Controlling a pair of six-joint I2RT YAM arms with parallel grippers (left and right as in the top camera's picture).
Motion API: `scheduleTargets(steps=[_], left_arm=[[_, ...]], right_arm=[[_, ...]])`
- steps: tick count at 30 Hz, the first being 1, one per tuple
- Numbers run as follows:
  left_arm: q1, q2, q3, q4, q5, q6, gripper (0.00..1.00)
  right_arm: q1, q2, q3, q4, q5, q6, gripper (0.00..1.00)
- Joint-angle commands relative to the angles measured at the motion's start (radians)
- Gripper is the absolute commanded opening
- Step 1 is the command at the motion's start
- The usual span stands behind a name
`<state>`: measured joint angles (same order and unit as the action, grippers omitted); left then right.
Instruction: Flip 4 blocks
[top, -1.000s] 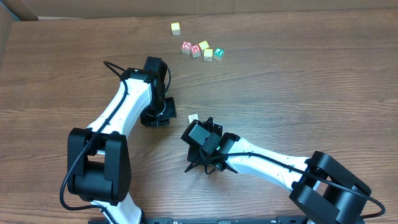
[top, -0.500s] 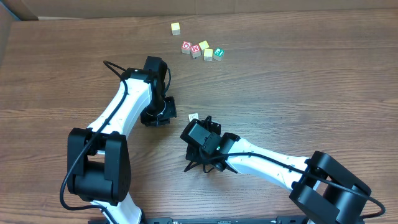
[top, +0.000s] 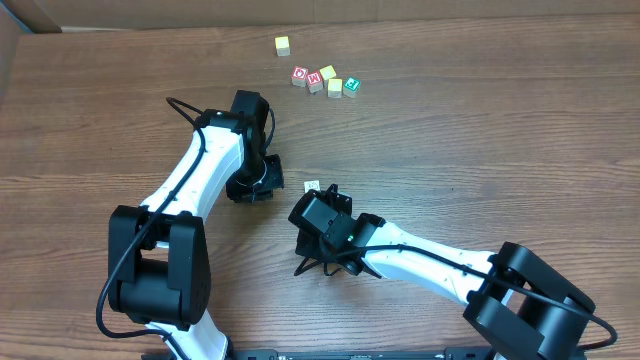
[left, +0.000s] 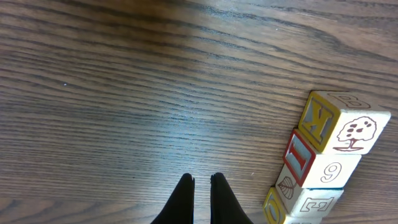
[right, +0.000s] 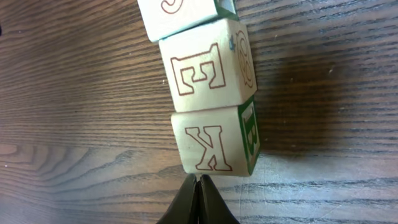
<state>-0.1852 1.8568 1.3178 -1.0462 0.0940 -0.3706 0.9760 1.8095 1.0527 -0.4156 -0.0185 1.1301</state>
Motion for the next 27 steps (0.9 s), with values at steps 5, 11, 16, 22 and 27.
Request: scheduleTargets(steps=[5, 11, 16, 22, 27], left_arm=[[0.005, 0.008, -0.007, 0.005, 0.011, -0.019, 0.04], [0.005, 0.008, -0.007, 0.004, 0.011, -0.018, 0.04], [0.005, 0.008, -0.007, 0.002, 0.017, -0.018, 0.04], [0.005, 0.008, -0.007, 0.008, 0.032, -0.018, 0.04], [0.0, 0.008, -0.007, 0.024, 0.031, -0.019, 0.04]], right_arm=[[0.006, 0.011, -0.008, 0.037, 0.018, 0.008, 0.05], [0.006, 0.01, -0.008, 0.066, -0.051, -0.008, 0.04], [-0.012, -0.026, 0.039, 0.06, -0.159, -0.159, 0.04], [-0.134, -0.124, 0.075, -0.054, -0.106, -0.201, 0.04], [-0.273, -0.117, 0.074, -0.089, -0.106, -0.298, 0.04]])
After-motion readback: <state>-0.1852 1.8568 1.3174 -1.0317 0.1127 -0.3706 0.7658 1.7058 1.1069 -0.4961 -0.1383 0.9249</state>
